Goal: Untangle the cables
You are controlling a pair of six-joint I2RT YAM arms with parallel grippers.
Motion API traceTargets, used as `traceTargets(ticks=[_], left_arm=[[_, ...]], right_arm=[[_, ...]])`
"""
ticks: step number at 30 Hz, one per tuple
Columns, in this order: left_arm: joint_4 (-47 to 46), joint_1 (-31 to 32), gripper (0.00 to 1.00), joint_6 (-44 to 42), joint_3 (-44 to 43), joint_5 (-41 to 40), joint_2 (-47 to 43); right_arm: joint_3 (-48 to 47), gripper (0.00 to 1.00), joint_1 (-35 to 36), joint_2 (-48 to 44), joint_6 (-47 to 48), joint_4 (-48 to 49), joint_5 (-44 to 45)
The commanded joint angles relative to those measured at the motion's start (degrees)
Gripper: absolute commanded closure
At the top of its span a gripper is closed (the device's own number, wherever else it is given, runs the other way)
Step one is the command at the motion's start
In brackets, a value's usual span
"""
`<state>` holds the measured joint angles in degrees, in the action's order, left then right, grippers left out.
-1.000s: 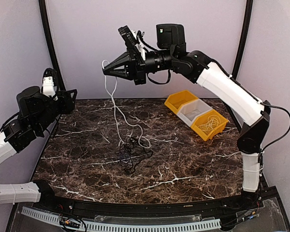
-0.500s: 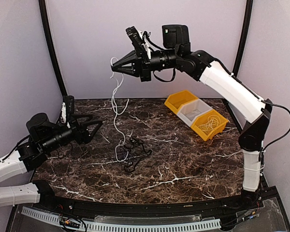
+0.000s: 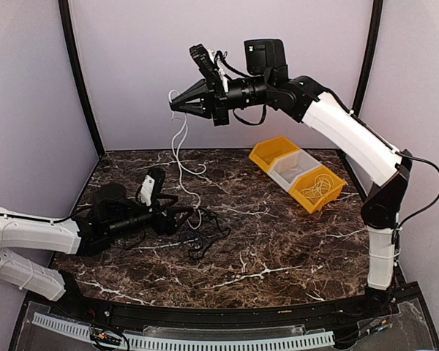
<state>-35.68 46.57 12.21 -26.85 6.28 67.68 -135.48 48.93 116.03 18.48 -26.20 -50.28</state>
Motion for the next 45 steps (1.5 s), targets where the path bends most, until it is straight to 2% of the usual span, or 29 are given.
traceTargets(ticks=[1,7,10,18,25,33,40,45], left_arm=[[-9.38,0.26,0.21,-1.18,-1.77,0.7,4.16],[-7.78,0.68,0.19,-0.89,-2.5,1.02,4.88],[-4.82,1.11,0.15,-0.47,-2.69,-0.27,2.71],[2.48,1.5,0.13,0.31,-2.55,-1.37,-2.97],[4.39,1.5,0.13,0.42,-3.08,-3.46,-3.96],[4.45,1.49,0.13,0.04,-4.09,-4.6,-1.71],[4.82,1.51,0.13,0.18,-4.55,-4.4,-1.14],[5.16,1.51,0.13,0.47,-4.44,-4.78,-1.01]], right_arm=[[-4.0,1.0,-2.66,-4.08,2.76,-1.34,0.94],[-3.97,1.0,-11.42,-6.88,-0.04,0.46,-1.31],[-3.51,1.0,-16.06,-8.42,-0.88,1.1,-1.79],[2.33,1.0,-26.04,-13.43,-0.85,2.08,-0.18],[12.81,1.0,-35.71,-19.96,-0.55,4.33,1.61],[30.52,1.0,-45.16,-27.0,-2.15,10.48,1.89],[44.85,1.0,-50.83,-30.99,-2.66,15.61,2.15],[50.59,1.0,-52.59,-31.0,-1.78,17.14,2.69]])
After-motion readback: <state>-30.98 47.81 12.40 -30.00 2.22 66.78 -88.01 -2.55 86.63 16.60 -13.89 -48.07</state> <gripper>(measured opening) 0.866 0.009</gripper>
